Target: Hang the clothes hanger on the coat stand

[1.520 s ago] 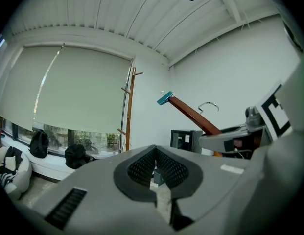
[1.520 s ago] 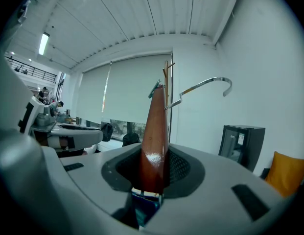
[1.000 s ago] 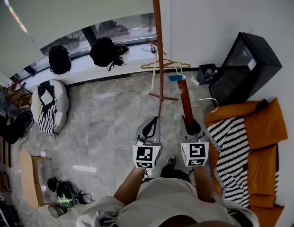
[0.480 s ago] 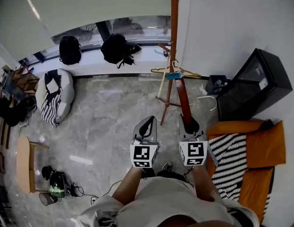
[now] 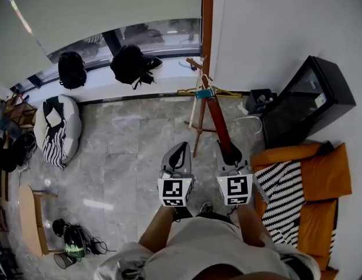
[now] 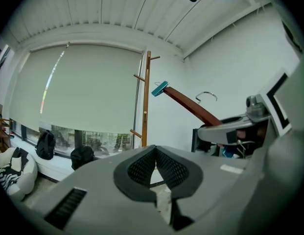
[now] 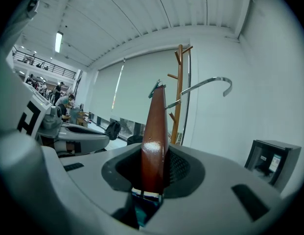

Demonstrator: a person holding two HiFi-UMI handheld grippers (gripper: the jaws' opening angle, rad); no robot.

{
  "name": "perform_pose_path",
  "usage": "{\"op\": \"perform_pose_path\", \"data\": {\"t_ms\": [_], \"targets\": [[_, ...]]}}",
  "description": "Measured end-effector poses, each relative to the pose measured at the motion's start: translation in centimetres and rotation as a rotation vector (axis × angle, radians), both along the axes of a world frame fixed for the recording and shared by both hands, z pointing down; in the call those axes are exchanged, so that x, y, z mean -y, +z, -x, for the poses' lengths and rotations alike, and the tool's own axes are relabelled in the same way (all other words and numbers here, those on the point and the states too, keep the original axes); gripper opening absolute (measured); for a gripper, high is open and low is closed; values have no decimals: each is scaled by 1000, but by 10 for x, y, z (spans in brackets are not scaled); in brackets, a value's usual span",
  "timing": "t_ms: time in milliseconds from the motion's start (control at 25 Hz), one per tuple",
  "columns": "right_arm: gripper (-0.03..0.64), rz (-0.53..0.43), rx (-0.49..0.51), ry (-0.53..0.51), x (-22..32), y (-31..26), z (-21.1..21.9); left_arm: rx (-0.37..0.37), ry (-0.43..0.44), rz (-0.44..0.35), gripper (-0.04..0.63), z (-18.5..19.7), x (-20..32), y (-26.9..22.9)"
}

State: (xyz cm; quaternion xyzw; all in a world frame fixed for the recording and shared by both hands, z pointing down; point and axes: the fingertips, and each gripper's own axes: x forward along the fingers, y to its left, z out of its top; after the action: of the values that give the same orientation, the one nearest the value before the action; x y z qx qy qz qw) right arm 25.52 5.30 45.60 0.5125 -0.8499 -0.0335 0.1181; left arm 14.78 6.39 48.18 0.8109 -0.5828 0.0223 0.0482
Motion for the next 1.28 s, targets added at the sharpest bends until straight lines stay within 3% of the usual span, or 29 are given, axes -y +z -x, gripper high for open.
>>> {"op": "perform_pose_path", "data": {"t_ms": [280, 480, 720, 920, 1080, 1200, 1280], "targets": [[92, -9, -78, 61, 45, -10, 32, 26, 90, 6, 9, 31, 55, -8], [92, -45, -190, 107, 81, -24, 64, 41, 134, -35, 9, 77, 97, -24], [92, -48, -331, 158, 114, -31, 91, 178, 176, -67, 9, 127, 143, -35], [91, -7, -458, 214, 130, -37, 112, 448, 241, -218, 9, 150, 175, -65], [92, 48, -511, 230, 136, -34, 127, 601, 267, -357, 9, 154, 190, -90], [92, 73, -557, 234, 138, -34, 131, 827, 288, -432, 16, 145, 199, -89], [92, 81, -595, 229, 141, -38, 132, 997, 289, -510, 130, 134, 205, -90]]}}
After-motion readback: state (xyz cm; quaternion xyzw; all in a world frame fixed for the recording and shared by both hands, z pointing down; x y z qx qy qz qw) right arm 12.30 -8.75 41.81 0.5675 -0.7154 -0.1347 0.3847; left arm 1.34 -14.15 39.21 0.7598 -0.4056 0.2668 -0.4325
